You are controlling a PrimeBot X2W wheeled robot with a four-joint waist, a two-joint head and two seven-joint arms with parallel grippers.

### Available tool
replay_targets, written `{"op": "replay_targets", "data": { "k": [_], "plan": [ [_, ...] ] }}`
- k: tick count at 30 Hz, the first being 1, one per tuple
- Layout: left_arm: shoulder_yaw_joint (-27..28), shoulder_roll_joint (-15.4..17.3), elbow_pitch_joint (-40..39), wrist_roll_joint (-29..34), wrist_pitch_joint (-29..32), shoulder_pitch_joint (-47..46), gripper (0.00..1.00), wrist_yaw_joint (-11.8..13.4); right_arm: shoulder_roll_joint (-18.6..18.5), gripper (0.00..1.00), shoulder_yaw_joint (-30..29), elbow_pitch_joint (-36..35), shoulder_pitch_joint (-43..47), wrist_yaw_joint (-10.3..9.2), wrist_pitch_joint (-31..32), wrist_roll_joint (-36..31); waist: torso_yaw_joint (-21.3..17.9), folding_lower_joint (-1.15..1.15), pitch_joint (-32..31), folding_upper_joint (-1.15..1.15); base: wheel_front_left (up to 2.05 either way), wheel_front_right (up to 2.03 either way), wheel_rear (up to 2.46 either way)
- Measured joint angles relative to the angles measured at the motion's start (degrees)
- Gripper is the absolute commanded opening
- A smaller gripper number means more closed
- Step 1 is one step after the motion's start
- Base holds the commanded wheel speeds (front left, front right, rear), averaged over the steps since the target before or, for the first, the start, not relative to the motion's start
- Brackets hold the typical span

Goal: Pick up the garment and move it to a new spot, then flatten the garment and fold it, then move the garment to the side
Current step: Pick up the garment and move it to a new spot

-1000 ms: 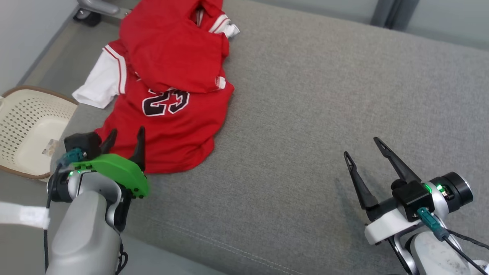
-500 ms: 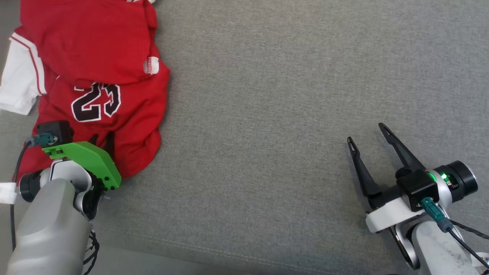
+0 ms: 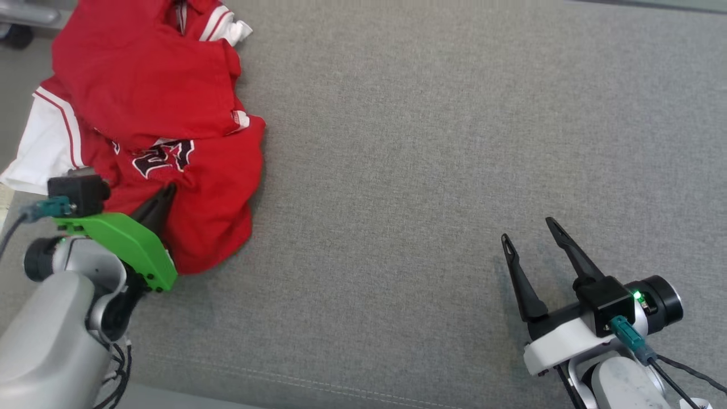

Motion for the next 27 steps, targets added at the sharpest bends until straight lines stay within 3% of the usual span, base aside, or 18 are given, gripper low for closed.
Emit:
{"op": "replay_targets", "data": {
  "k": [4, 10, 14, 20, 27],
  "plan": [
    [0.14, 3.59, -10.20, 0.07, 2.94, 1.63, 0.00, 0.92, 1.27, 1.00, 0.24, 0.16, 0.62, 0.00, 0.01, 0.48, 0.13, 0.00, -2.32, 0.00, 0.00, 0.00, 0.00],
    [-0.21, 7.58, -32.70, -0.41, 10.27, 4.97, 0.00, 6.09, 3.03, 1.00, 0.41, 0.19, 0.97, 0.00, 0.00, 1.30, -1.20, 0.00, -5.46, 0.00, 0.00, 0.00, 0.00],
    [-1.19, 7.92, -42.75, 0.31, 13.93, 5.00, 0.00, 9.36, 3.50, 1.00, 0.21, 0.27, 1.29, 0.00, 0.01, 1.64, -3.53, 0.00, -6.24, 0.00, 0.00, 0.00, 0.00],
    [-3.85, 4.86, -47.04, 1.83, 17.11, 1.99, 0.00, 11.67, 4.08, 1.00, -0.14, 0.38, 1.91, 0.00, 0.01, 1.83, -7.55, 0.00, -6.75, 0.00, 0.00, 0.00, 0.00],
    [-8.42, -3.72, -43.52, 2.42, 17.80, -4.78, 0.00, 11.33, 4.26, 1.00, -0.16, 0.44, 1.59, 0.00, 0.01, 1.86, -12.17, 0.00, -6.74, 0.00, 0.00, 0.00, 0.00]
  ]
}}
